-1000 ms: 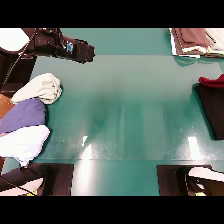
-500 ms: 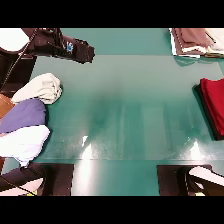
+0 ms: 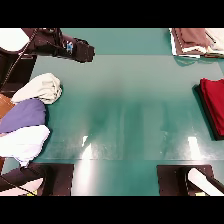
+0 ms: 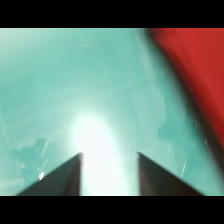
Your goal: Fold the shirts.
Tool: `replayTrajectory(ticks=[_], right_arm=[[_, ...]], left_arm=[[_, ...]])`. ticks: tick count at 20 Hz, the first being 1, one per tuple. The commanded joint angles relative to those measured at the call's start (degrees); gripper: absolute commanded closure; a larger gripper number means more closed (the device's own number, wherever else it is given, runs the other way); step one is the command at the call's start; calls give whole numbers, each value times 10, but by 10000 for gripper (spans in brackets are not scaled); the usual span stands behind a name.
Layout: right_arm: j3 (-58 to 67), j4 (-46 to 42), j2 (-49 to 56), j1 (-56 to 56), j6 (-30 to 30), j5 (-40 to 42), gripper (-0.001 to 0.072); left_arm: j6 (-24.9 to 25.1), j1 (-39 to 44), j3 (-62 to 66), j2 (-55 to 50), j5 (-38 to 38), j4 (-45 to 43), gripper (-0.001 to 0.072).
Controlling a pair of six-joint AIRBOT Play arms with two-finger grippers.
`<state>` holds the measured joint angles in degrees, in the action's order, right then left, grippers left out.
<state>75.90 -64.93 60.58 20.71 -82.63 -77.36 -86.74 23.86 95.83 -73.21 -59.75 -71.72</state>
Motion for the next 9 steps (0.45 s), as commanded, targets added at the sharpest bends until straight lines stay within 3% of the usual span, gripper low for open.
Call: replayTrajectory(ticks=[1,2,9], right_arm=[[-1,6,-28,-137,1,38,579],[-1,4,-32,-168,2,46,695],[-1,4,-34,-245,2,60,695]], left_arm=[[0,0,0,0,17,0,685],[0,0,0,0,23,0,685],[0,0,0,0,62,1,685]])
